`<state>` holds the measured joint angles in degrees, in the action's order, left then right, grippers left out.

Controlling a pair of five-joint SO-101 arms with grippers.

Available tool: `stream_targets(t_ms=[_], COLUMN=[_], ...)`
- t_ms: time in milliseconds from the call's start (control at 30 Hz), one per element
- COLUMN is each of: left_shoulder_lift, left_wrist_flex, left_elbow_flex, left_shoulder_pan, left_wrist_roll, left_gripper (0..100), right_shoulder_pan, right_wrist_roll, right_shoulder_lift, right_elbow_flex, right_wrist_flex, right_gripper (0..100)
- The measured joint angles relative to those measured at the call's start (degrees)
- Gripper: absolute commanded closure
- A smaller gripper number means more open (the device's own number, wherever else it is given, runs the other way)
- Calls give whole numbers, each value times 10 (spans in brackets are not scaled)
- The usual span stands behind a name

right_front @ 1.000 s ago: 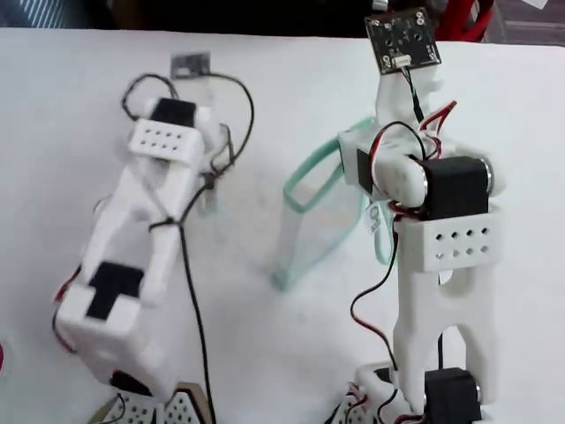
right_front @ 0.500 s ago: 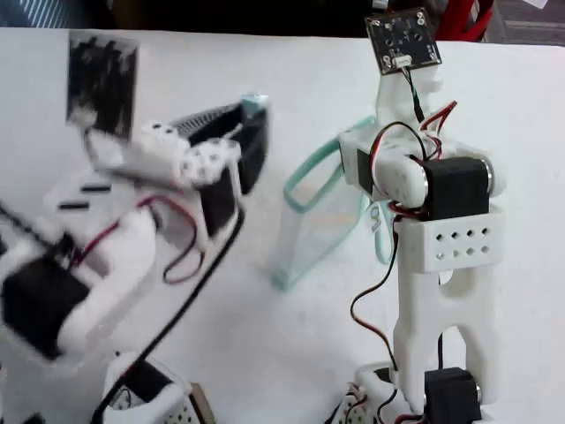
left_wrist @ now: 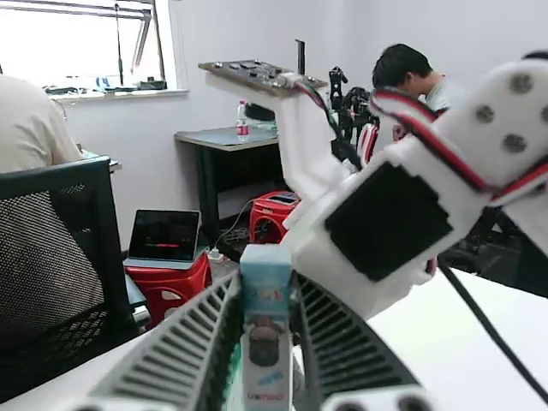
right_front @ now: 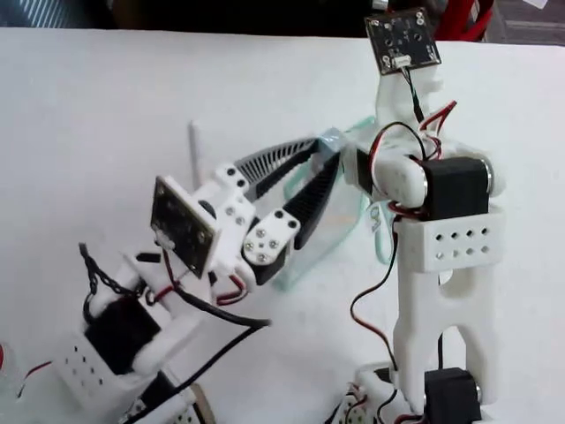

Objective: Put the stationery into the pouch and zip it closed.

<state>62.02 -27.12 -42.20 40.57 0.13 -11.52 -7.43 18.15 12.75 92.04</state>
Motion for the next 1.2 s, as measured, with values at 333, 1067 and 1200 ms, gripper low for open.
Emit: stream_targets(t_ms=[333, 1067, 1200], left_shoulder_lift=[9, 1, -84], left_wrist_flex=[21, -152, -81], left_elbow_flex=[-64, -49, -131], left_shoulder_pan=[-30, -346, -384], left_wrist_roll=[19, 40, 18], left_gripper=[922, 759, 759], right_shoulder_pan=[-1, 41, 37], right_wrist_roll=[0, 0, 0], right_shoulder_lift=[0, 1, 1], right_elbow_flex=[0, -4, -9], right_wrist_flex=[0, 4, 4], right_gripper=[932, 932, 932])
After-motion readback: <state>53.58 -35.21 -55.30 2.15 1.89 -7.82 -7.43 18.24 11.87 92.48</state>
